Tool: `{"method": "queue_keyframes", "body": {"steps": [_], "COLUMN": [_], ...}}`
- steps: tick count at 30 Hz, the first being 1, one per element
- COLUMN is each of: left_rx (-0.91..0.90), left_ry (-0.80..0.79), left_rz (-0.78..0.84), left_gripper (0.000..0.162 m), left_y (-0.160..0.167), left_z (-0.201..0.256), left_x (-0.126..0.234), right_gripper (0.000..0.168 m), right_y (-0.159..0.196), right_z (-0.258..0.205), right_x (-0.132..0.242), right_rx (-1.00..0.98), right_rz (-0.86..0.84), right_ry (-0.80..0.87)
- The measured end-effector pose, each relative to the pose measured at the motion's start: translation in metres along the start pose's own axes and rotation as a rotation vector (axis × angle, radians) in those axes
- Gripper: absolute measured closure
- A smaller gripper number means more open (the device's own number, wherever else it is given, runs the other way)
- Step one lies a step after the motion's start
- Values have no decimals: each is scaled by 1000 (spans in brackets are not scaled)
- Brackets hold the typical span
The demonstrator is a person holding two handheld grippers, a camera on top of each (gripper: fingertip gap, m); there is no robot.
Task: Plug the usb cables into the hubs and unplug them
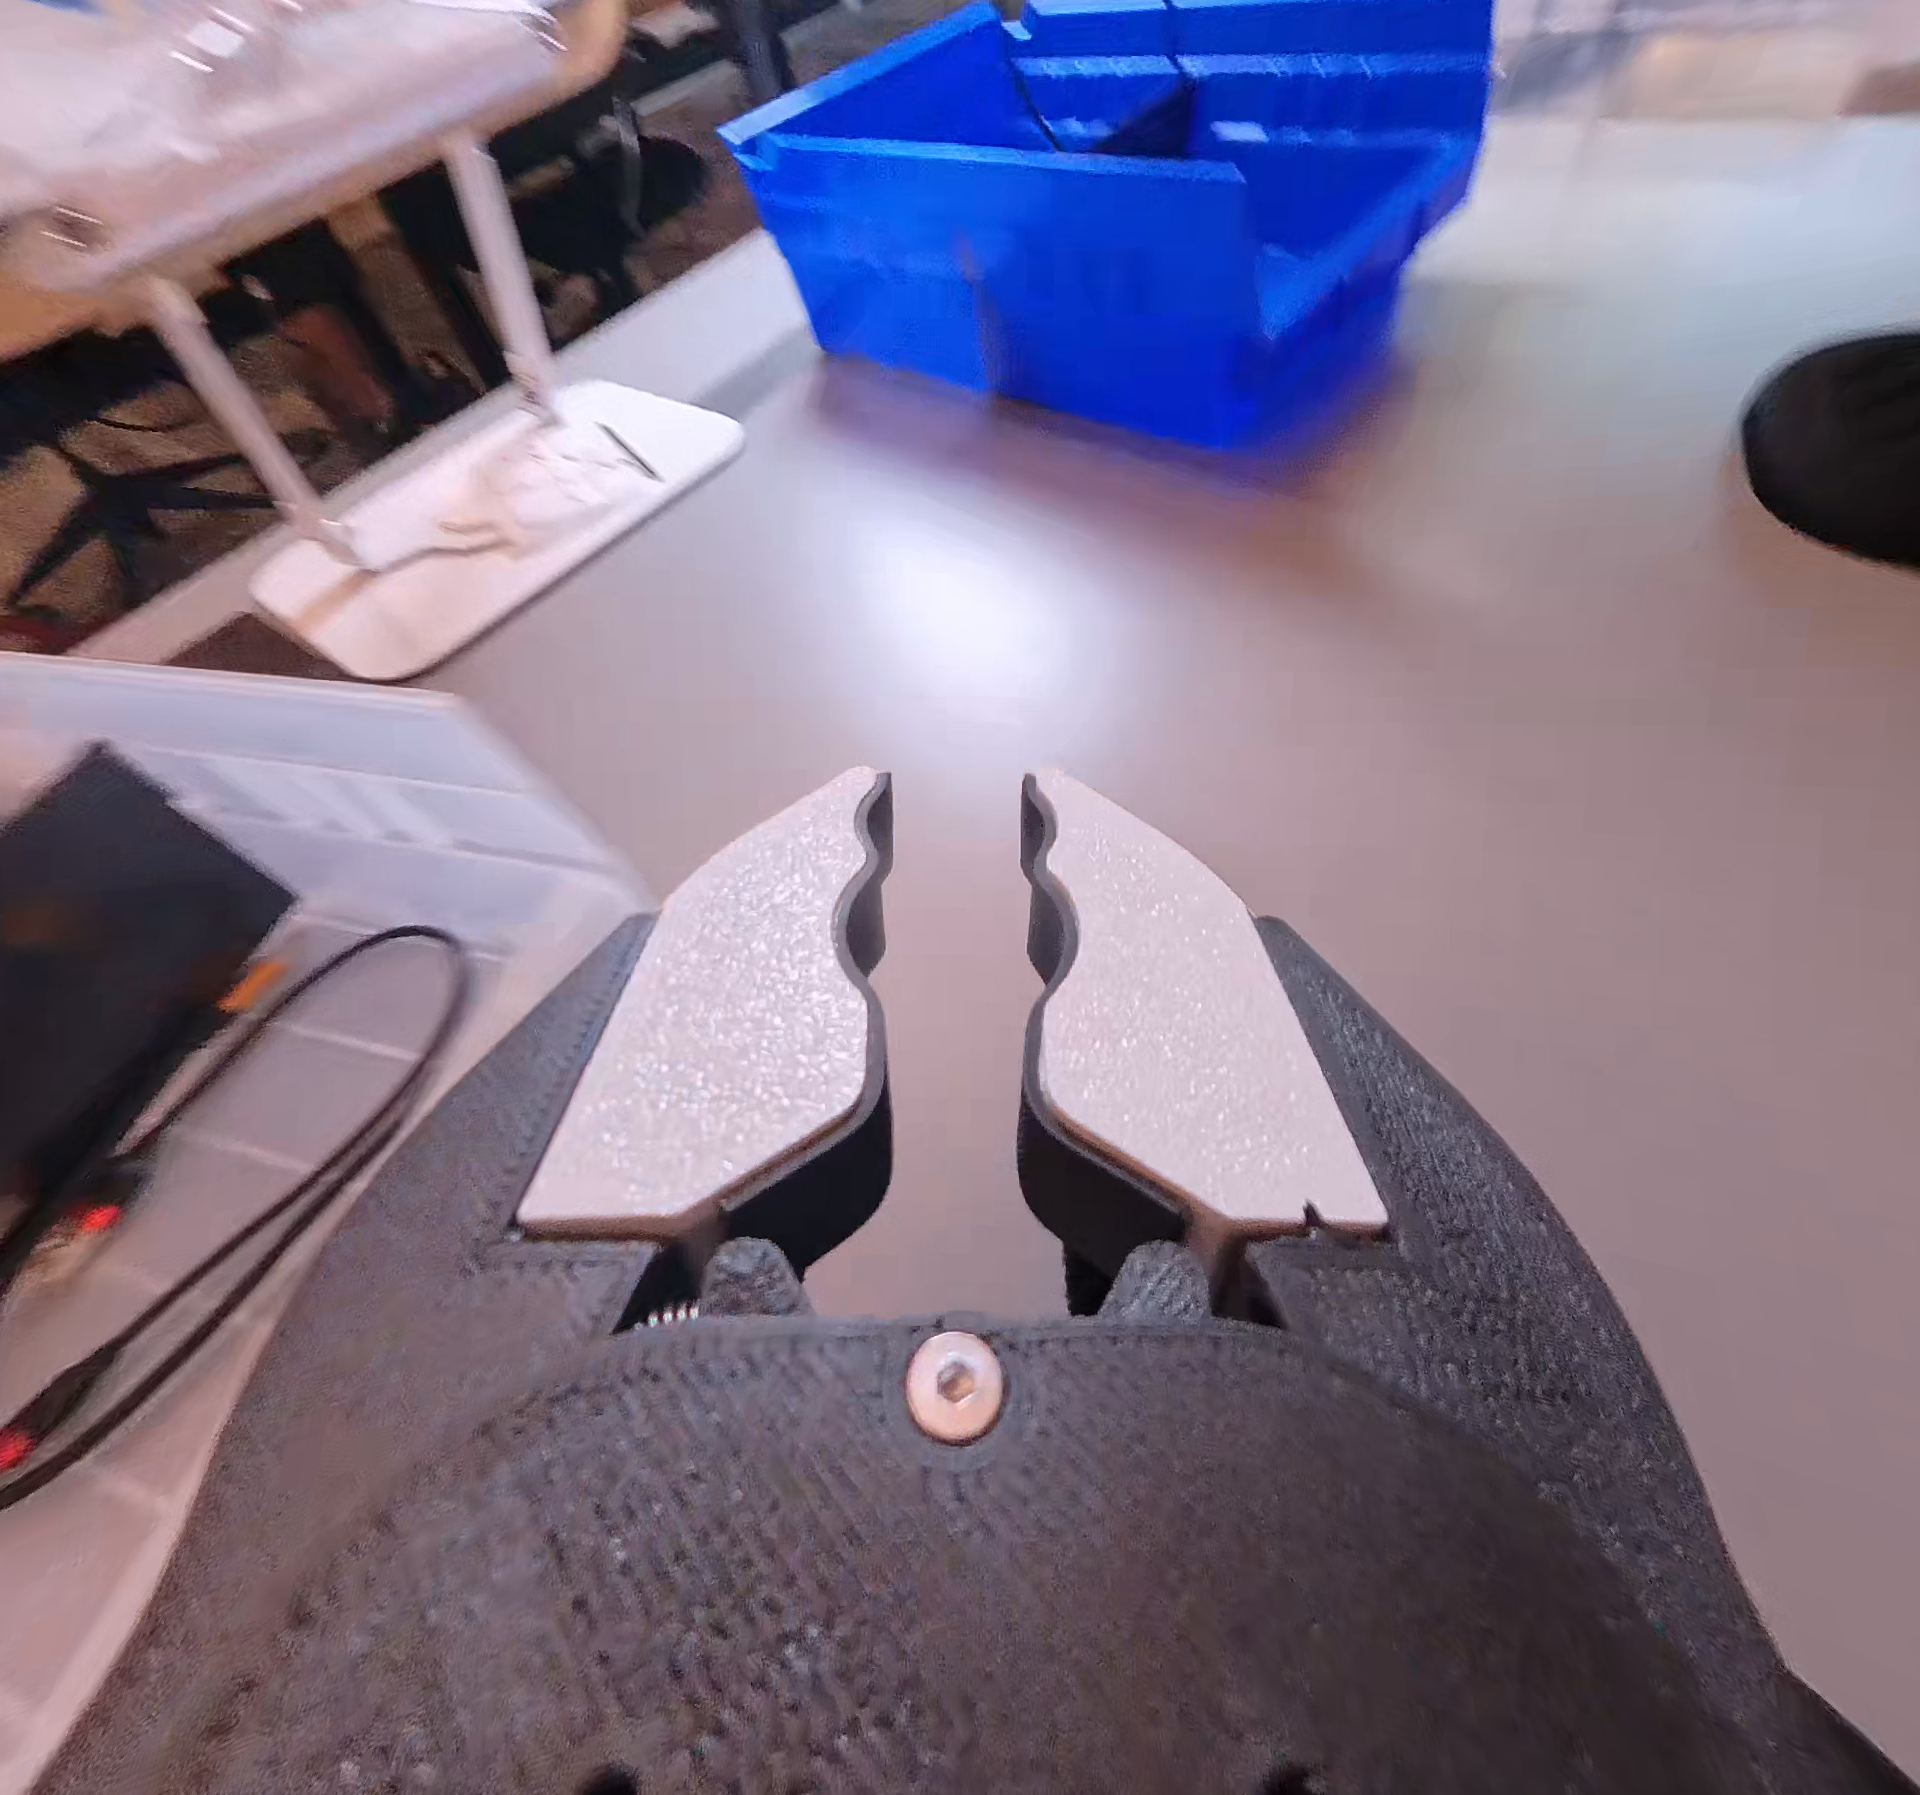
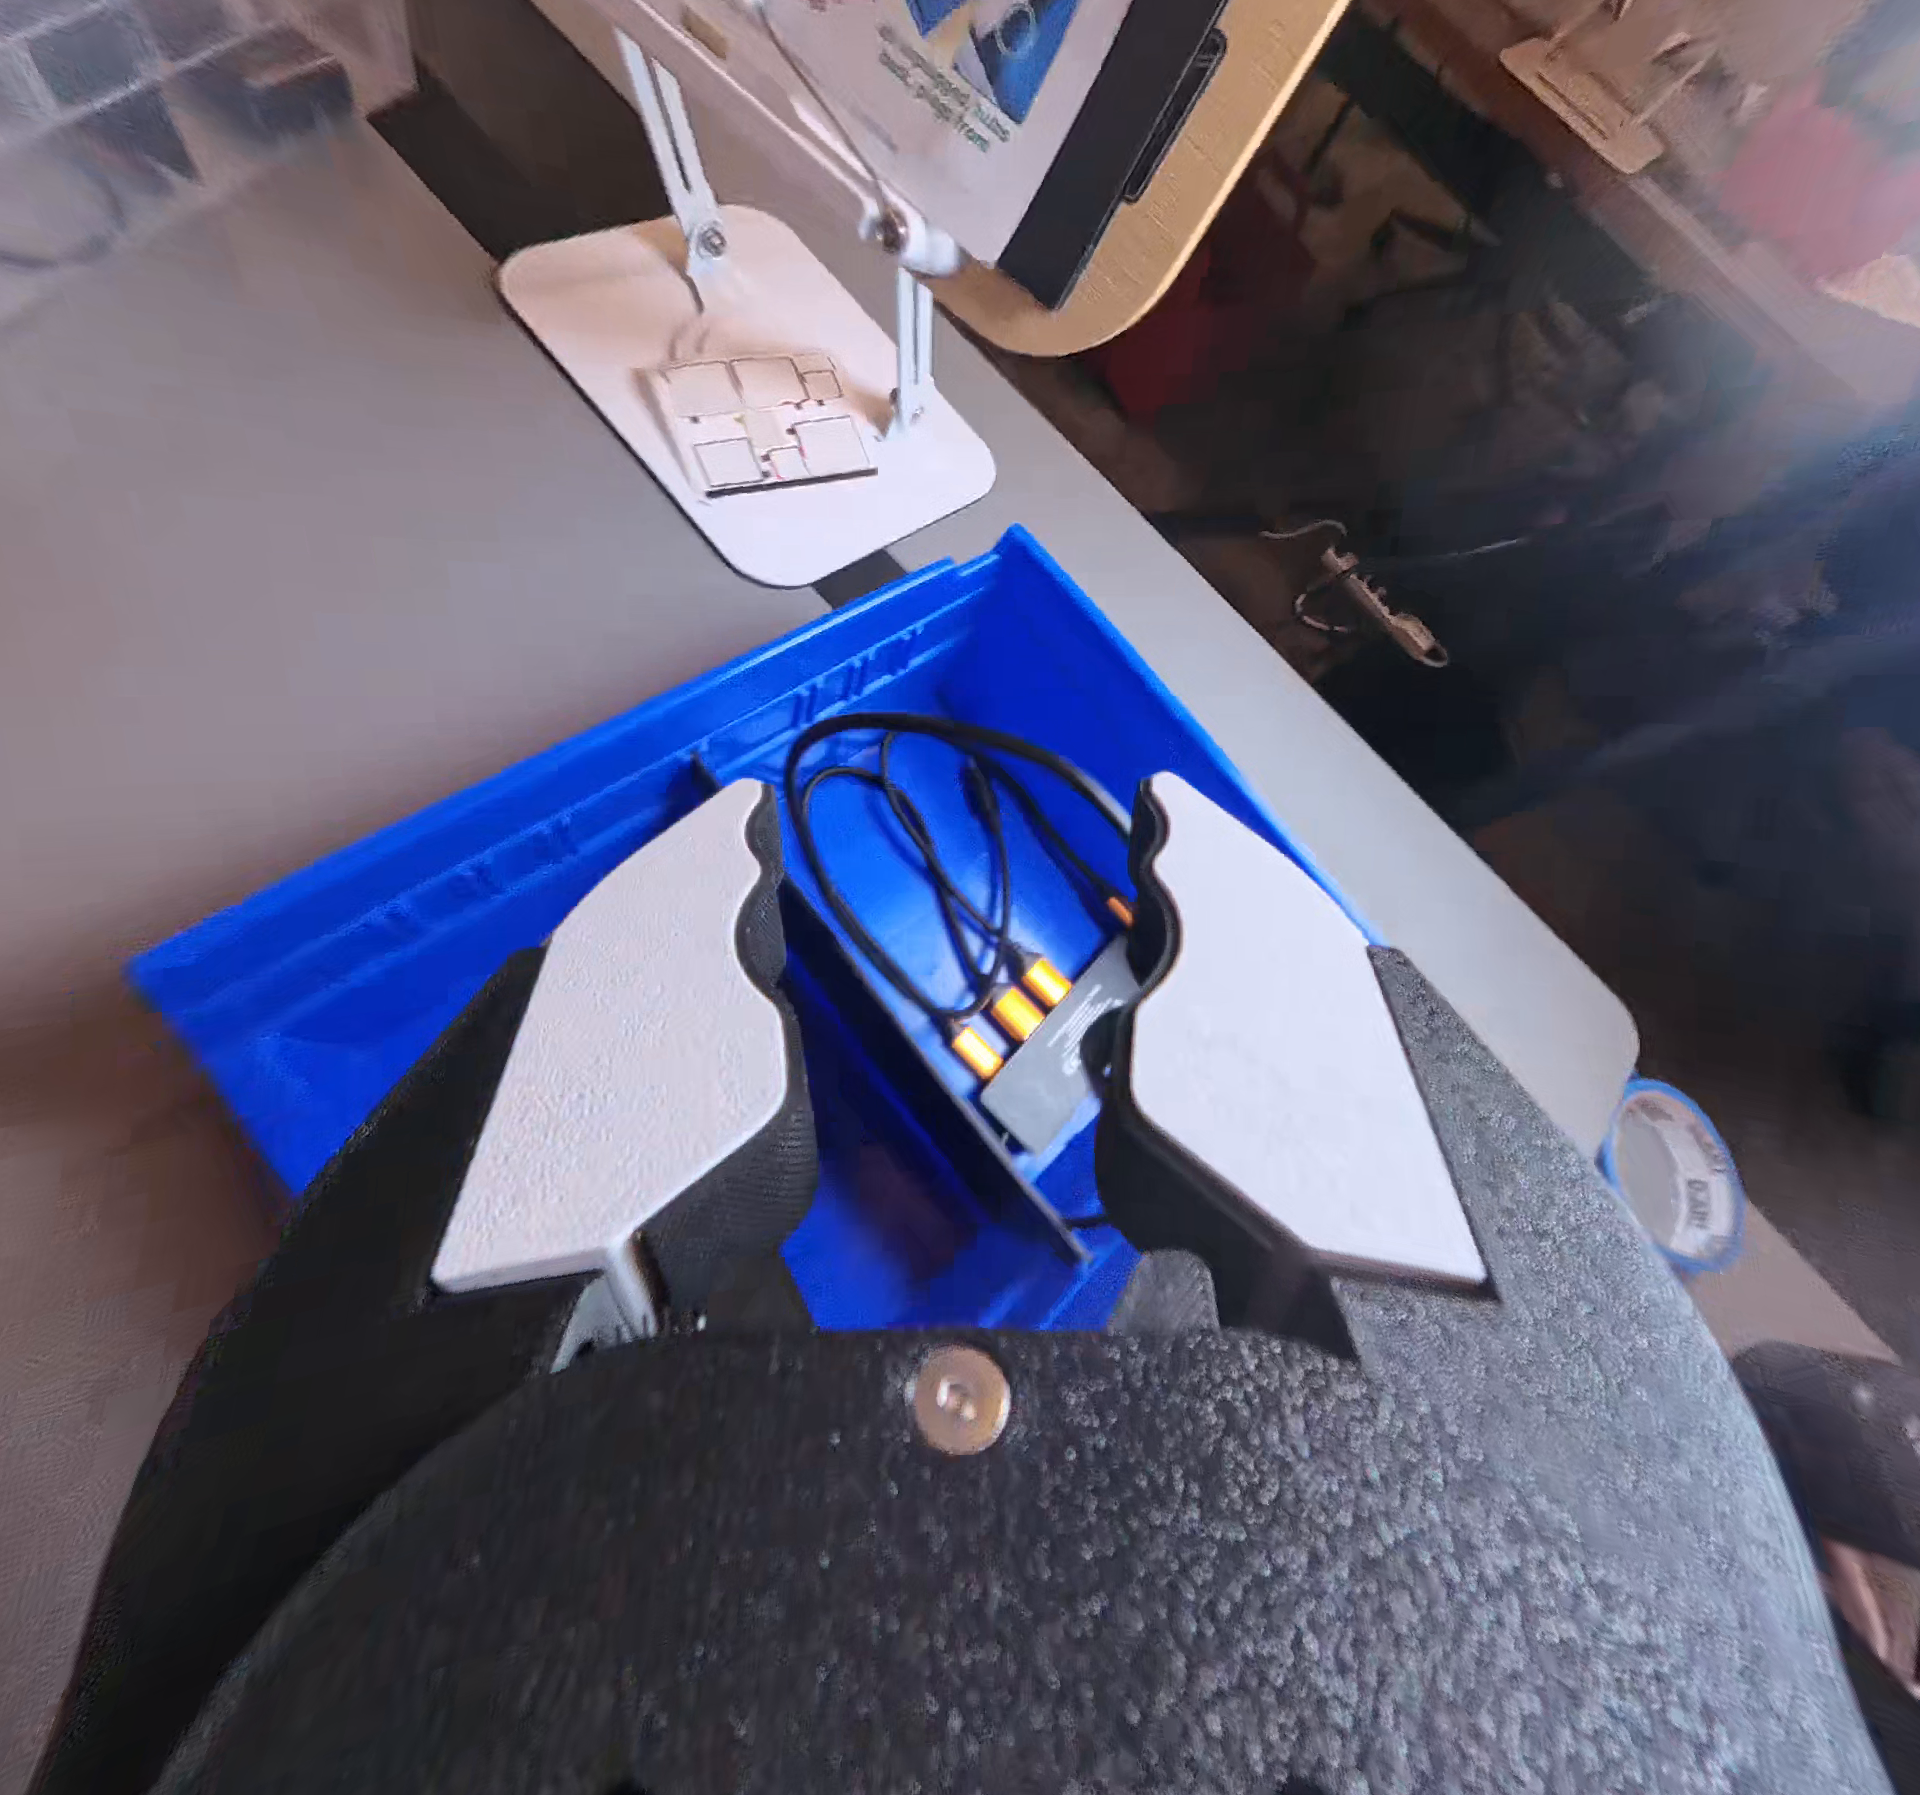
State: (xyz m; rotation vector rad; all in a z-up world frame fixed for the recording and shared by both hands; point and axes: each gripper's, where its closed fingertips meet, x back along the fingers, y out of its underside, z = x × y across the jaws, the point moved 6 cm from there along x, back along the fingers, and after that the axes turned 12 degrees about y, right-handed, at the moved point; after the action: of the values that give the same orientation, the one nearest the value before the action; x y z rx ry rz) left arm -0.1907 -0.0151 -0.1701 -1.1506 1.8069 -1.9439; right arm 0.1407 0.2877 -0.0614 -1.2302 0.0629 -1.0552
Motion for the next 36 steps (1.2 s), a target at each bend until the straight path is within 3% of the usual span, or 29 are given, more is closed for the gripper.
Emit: {"method": "queue_keyframes", "body": {"steps": [4,6,9,13,18,24,31,36], "left_rx": [97,108,102,53,-46,-101,-10,77], "left_ry": [-64,-135,-226,-353,-439,-198,107,211], "left_rz": [118,100,-15,-231,-554,-933,-1195,-1167], "left_gripper": [140,140,138,138,138,128,100,102], "left_y": [-23,-28,-30,-24,-12,33,86,91], "left_z": [-35,-58,-95,-149,-229,-304,-332,-336], "left_x": [31,44,56,62,62,38,11,8], "right_gripper": [98,95,95,102,110,109,110,111], "right_y": [22,28,21,4,23,66,103,114], "right_z": [-17,-26,-38,-58,-102,-151,-166,-167], "right_x": [45,65,96,140,161,148,140,133], "right_rx": [256,291,245,60,-156,-303,-386,-436], "right_rz": [-156,-179,-89,201,384,385,317,294], "right_ry": [79,53,33,7,-42,-135,-124,-136]}}
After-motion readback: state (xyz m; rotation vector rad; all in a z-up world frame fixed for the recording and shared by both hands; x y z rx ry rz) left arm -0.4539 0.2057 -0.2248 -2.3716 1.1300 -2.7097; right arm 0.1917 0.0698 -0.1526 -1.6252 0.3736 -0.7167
